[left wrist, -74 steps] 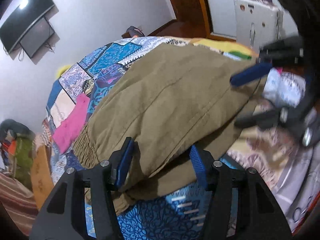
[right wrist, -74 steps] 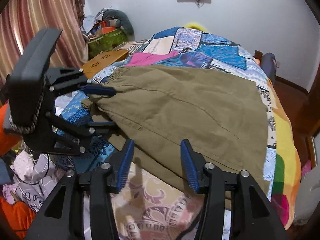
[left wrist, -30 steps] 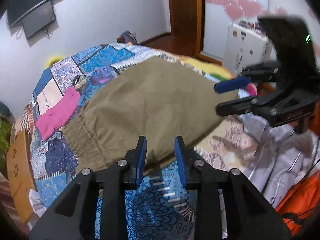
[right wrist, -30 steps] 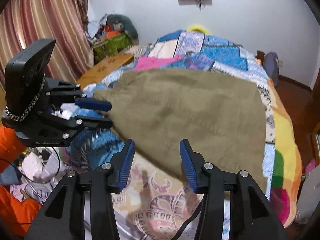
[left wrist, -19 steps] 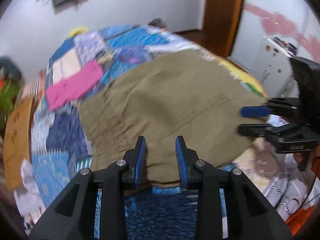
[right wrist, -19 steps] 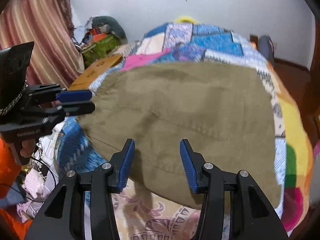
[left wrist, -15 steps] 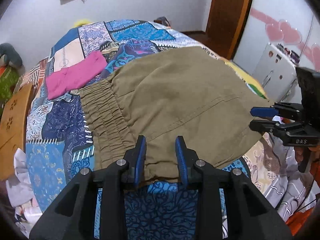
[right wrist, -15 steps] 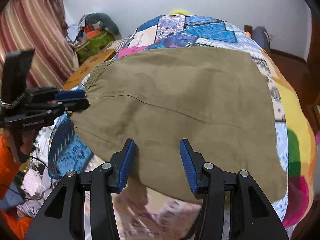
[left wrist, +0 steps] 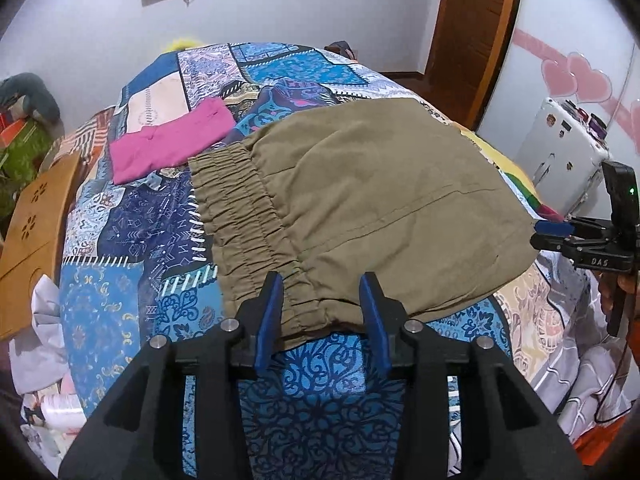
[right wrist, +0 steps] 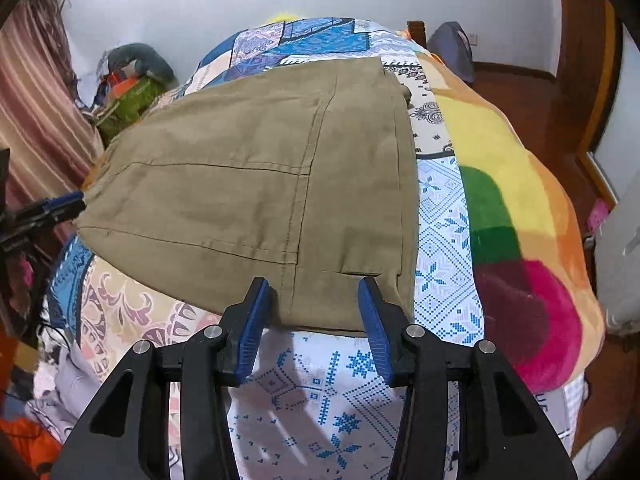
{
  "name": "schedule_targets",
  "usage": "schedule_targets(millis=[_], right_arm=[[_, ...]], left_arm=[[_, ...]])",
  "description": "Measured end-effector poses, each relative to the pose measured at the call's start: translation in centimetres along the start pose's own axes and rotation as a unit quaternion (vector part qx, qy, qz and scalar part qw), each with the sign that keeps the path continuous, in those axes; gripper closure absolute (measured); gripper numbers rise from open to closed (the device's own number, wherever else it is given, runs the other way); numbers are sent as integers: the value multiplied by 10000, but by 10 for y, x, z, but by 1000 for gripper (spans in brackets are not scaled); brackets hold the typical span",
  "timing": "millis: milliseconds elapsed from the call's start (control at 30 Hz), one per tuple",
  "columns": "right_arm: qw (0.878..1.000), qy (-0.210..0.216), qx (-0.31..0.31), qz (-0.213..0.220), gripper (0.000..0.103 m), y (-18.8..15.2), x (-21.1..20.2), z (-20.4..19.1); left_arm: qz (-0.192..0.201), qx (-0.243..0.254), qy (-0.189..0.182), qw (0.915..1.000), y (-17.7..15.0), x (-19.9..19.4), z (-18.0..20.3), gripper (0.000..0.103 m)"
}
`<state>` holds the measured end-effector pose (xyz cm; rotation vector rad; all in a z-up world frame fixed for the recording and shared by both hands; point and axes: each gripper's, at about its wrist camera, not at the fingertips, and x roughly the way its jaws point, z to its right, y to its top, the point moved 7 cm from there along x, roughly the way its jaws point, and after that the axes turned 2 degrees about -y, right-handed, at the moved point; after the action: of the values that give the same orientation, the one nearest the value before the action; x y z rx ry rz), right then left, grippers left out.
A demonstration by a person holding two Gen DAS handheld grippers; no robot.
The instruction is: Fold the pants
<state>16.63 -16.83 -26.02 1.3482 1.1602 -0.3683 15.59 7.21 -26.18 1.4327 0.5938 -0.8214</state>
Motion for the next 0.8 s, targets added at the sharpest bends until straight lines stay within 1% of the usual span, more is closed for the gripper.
schedule_targets(millis=[133,200,267,333,400,500,567,667,800], right_arm=[[9999,-4,-113,-38,60,11,-6,-4],[9999,4,-130,54,60,21,-10,-4],[9997,27,-149,187,59,32,-15,-3],[9992,34,-157,373,56,49,-20,-1],[9985,-10,-183,524,51,62,-22,1],[9973,-74,-227,688,51,90,-19,6],[9967,-101,-235,768,51,108,-14,13],[9965,-122,-242,791,51,128,-3,21],[9971,-120,-228,712,51,154,23,33]], left_arm=[[50,-118,94,9999,14,-12,-12,62],[115,-203,209,9995,26,-18,-22,62],[186,-267,336,9989,37,-20,-32,59],[233,-392,460,9979,49,-19,-44,58],[251,-538,512,9969,61,-14,-55,58],[251,-681,616,9955,77,-3,-70,56],[234,-737,641,9949,87,7,-76,52],[188,-803,614,9947,96,22,-81,49],[15,-872,566,9946,102,48,-87,48]])
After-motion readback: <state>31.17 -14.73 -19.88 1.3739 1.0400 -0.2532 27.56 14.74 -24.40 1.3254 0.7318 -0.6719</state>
